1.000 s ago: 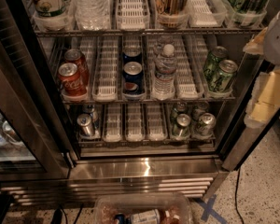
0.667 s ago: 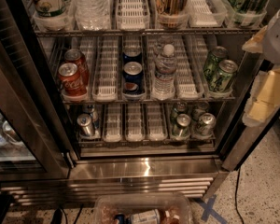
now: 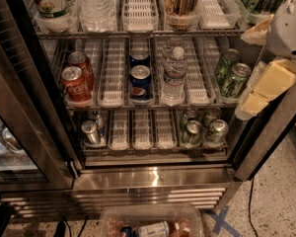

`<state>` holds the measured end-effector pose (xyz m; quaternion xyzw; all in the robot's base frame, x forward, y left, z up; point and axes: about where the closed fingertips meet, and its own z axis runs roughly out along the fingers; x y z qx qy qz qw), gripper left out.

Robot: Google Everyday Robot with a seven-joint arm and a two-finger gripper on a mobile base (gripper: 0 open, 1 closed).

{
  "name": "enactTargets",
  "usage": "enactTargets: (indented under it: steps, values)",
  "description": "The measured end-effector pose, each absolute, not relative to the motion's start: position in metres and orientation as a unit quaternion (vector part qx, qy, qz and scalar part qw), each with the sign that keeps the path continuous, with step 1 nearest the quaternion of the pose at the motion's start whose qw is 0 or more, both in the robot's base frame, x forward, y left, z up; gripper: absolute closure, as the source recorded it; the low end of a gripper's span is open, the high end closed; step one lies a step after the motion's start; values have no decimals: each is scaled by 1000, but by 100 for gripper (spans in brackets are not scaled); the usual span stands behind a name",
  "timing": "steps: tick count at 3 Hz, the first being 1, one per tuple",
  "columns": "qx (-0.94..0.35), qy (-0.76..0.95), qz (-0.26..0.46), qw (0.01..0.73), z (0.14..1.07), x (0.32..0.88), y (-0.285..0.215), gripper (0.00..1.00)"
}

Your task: Pick orange can from top shelf of fridge

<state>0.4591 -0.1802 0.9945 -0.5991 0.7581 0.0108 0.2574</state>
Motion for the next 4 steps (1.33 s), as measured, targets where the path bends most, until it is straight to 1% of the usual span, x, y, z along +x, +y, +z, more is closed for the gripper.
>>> enactTargets:
  steps: [1,2,3,4]
  values:
    - [-599,758,11,257,995,459,-180,0]
    - [-578,759,22,298,995,460,-170,0]
    - [-522,772,57,358,990,460,-149,0]
    - [-456,776,79,429,1002,485,-136,0]
